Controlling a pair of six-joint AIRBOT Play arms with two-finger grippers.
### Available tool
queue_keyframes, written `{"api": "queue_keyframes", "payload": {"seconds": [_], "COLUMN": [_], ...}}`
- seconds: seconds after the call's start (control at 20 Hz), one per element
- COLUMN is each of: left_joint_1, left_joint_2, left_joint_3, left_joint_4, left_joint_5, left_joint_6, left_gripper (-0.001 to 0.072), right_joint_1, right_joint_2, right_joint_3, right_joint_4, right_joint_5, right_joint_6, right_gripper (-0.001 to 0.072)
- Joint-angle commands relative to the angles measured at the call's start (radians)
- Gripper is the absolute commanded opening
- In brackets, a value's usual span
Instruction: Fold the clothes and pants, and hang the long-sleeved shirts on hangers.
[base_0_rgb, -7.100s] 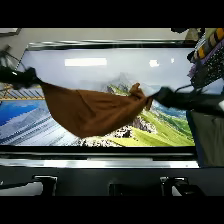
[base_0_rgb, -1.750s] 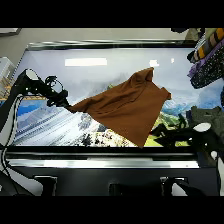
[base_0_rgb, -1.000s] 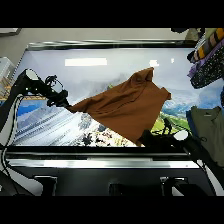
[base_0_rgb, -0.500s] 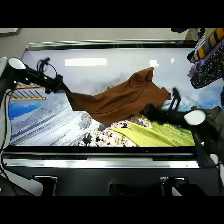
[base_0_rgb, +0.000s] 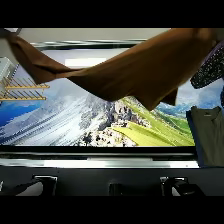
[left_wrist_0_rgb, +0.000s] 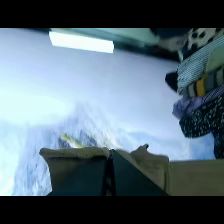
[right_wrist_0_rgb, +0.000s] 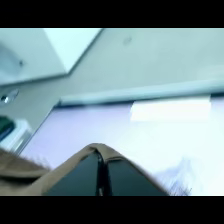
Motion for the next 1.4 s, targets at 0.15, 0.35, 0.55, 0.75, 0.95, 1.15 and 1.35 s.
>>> {"api": "queue_keyframes", "payload": {"seconds": [0.15, 0.35, 0.55, 0.75, 0.95, 1.15, 1.35], "left_joint_1": [0.022, 0.019, -0.026, -0.134, -0.154, -0.155, -0.159], "left_joint_2": [0.315, 0.292, 0.161, -0.136, -0.489, -0.734, -0.812], "left_joint_3": [-0.005, -0.035, -0.164, -0.237, -0.222, -0.142, -0.123], "left_joint_4": [0.256, 0.312, 0.314, 0.441, 0.472, 0.346, 0.319], "left_joint_5": [0.272, 0.293, 0.263, 0.265, 0.386, 0.406, 0.396], "left_joint_6": [-0.143, -0.161, -0.160, -0.154, -0.232, -0.208, -0.185], "left_gripper": [0.0012, 0.0012, 0.0012, 0.0012, 0.0012, 0.0012, 0.0012], "right_joint_1": [0.001, 0.001, 0.001, 0.001, 0.001, 0.001, 0.001], "right_joint_2": [0.052, -0.061, -0.296, -0.629, -0.929, -1.124, -1.206], "right_joint_3": [0.136, 0.135, 0.135, 0.133, 0.133, 0.133, 0.133], "right_joint_4": [-0.209, -0.245, -0.239, -0.192, -0.234, -0.166, -0.076], "right_joint_5": [0.024, 0.108, 0.222, 0.237, 0.077, -0.070, -0.160], "right_joint_6": [0.105, 0.150, 0.153, 0.154, 0.226, 0.344, 0.344], "right_gripper": [0.0024, 0.0025, 0.0025, 0.0025, 0.0025, 0.0026, 0.0027]}}
